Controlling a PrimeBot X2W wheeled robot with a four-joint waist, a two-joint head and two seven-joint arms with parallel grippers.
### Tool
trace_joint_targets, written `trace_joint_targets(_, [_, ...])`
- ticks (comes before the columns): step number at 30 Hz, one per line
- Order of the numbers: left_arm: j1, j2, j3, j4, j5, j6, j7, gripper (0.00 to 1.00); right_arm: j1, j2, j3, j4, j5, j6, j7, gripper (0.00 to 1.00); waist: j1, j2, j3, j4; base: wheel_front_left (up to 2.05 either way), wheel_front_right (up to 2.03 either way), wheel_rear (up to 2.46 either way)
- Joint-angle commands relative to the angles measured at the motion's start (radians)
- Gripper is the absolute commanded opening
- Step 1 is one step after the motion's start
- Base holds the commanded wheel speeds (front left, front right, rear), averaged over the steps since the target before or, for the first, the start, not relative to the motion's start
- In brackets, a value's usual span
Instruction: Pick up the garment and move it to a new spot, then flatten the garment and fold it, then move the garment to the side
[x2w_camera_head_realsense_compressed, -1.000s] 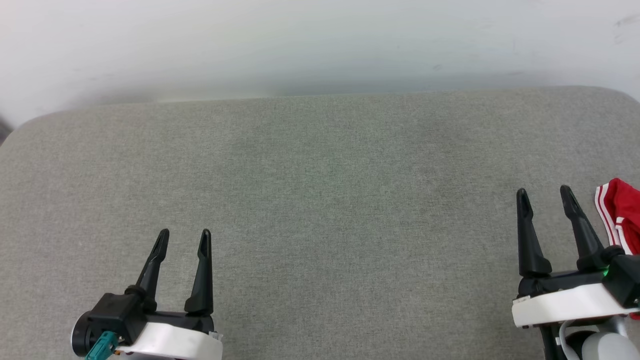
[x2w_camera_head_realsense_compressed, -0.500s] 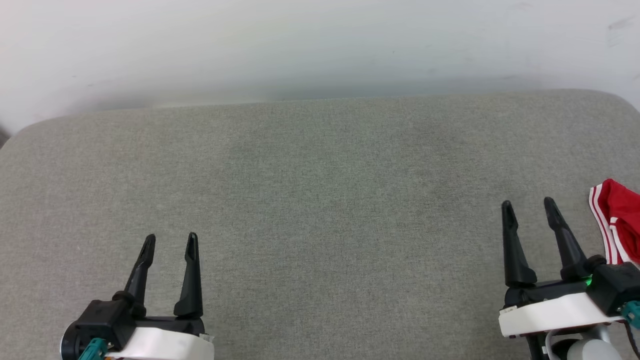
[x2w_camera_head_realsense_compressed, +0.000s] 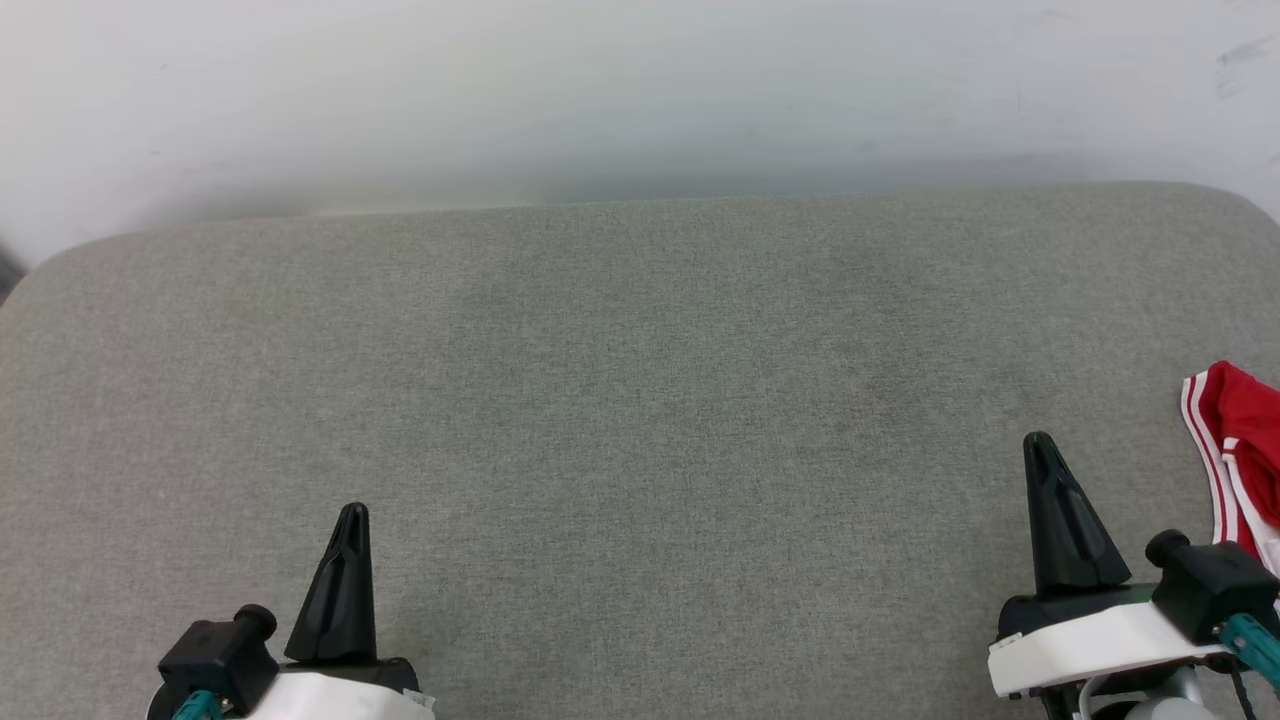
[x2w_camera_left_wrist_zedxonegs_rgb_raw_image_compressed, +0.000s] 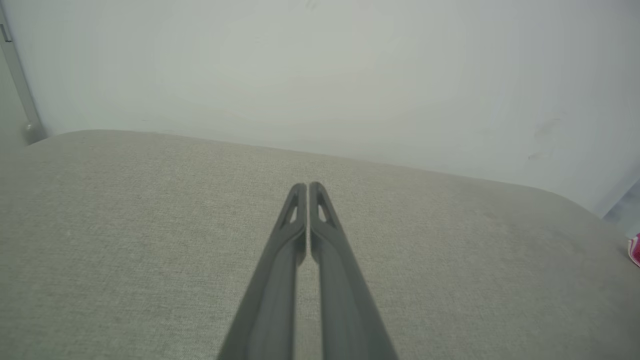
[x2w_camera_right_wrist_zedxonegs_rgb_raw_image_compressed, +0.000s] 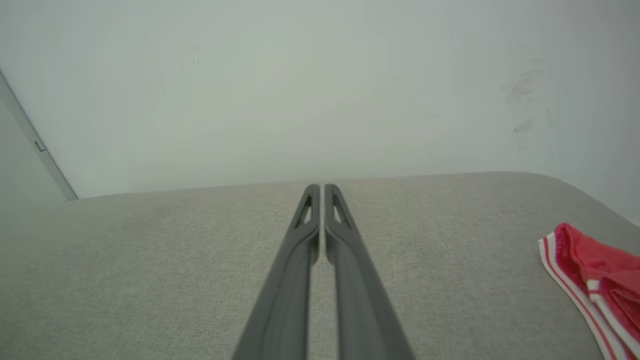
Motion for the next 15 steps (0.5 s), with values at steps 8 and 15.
trace_joint_targets(8, [-0.024,0.011,-0.003,0.015,-0.187,0.002,0.036,0.0,-0.016,-0.012,-0.001,0.009,0.204,0.0,0.033,0.0,0.0,0.0,-0.006,0.0,0.0,0.0,0.0])
trace_joint_targets(15, [-0.044,0.018,-0.003,0.041,-0.311,0.001,0.063,0.0,-0.025,-0.019,-0.003,0.026,0.337,0.0,0.057,0.0,0.0,0.0,-0.01,-0.001,0.0,0.0,0.0])
